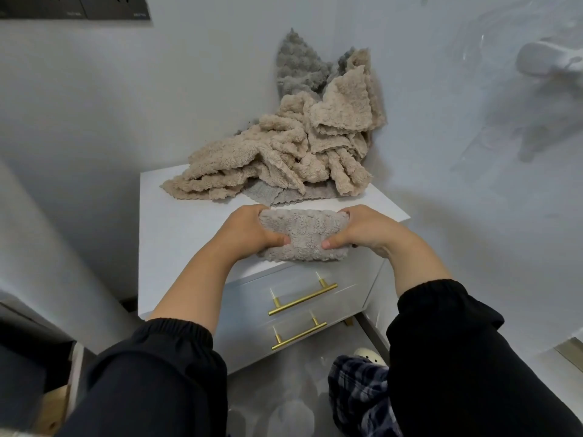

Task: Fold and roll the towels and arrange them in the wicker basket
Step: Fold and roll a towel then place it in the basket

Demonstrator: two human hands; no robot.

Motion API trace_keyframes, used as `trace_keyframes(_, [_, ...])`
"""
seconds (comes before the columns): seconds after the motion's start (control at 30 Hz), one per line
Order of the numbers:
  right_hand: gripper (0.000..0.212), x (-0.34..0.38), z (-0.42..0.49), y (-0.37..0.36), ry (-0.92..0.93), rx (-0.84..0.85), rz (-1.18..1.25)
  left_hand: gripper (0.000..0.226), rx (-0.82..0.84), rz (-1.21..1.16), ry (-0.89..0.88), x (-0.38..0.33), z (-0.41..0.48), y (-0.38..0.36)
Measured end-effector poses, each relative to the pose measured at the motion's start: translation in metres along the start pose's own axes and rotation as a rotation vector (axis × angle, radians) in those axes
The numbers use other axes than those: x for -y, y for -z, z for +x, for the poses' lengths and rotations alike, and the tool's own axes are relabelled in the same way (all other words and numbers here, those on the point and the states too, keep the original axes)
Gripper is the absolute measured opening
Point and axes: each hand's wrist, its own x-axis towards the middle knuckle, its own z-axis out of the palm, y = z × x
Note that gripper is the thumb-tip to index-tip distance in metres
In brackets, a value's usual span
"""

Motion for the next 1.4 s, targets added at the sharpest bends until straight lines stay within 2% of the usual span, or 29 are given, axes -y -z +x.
trace_keyframes(0.07, [0.050,-0.005,-0.004,-0.001,0.000,-0.030,0.245,0.043,-0.034,-0.082,-0.006,-0.007,0.002,-0.007])
trace_keyframes(0.13, [0.034,-0.006,-0.012,0.001,-0.007,-0.063,0.485,0.038,-0.064,-0.140,-0.025,-0.016,0.002,-0.017])
trace_keyframes(0.23, [0.037,-0.010,-0.023,0.007,0.028,-0.100,0.699,0.040,-0.103,-0.169,-0.090,-0.027,0.003,-0.033])
trace_keyframes(0.3, [0.041,-0.015,-0.034,0.015,0.043,-0.093,0.772,0.033,-0.117,-0.225,-0.131,-0.040,0.000,-0.044])
trace_keyframes(0.4, [0.039,-0.027,-0.056,0.029,-0.002,-0.118,0.785,0.031,-0.097,-0.287,-0.170,-0.057,-0.009,-0.061])
trace_keyframes(0.57, [0.041,-0.068,-0.117,0.055,-0.028,-0.384,0.615,0.033,0.023,-0.267,-0.238,-0.091,-0.040,-0.113])
trace_keyframes(0.73, [0.022,-0.108,-0.196,0.081,-0.012,-0.492,0.497,0.036,0.196,-0.310,-0.231,-0.124,-0.075,-0.168])
trace_keyframes(0.93, [0.020,-0.160,-0.263,0.114,-0.039,-0.554,0.537,0.040,0.507,-0.192,-0.252,-0.160,-0.101,-0.217])
trace_keyframes(1.03, [0.016,-0.191,-0.277,0.122,-0.109,-0.580,0.680,0.032,0.657,-0.328,-0.097,-0.173,-0.116,-0.247])
trace_keyframes(1.13, [0.022,-0.229,-0.288,0.128,-0.167,-0.629,1.025,0.020,0.785,-0.471,0.136,-0.179,-0.133,-0.293])
trace_keyframes(1.2, [0.027,-0.249,-0.292,0.127,-0.191,-0.650,1.246,0.014,0.787,-0.595,0.273,-0.175,-0.140,-0.318])
trace_keyframes(1.27, [0.019,-0.271,-0.296,0.129,-0.244,-0.708,1.412,0.011,0.783,-0.696,0.395,-0.174,-0.143,-0.350])
trace_keyframes(1.4, [0.024,-0.316,-0.301,0.124,-0.320,-0.854,1.559,0.025,0.752,-0.782,0.487,-0.166,-0.145,-0.406])
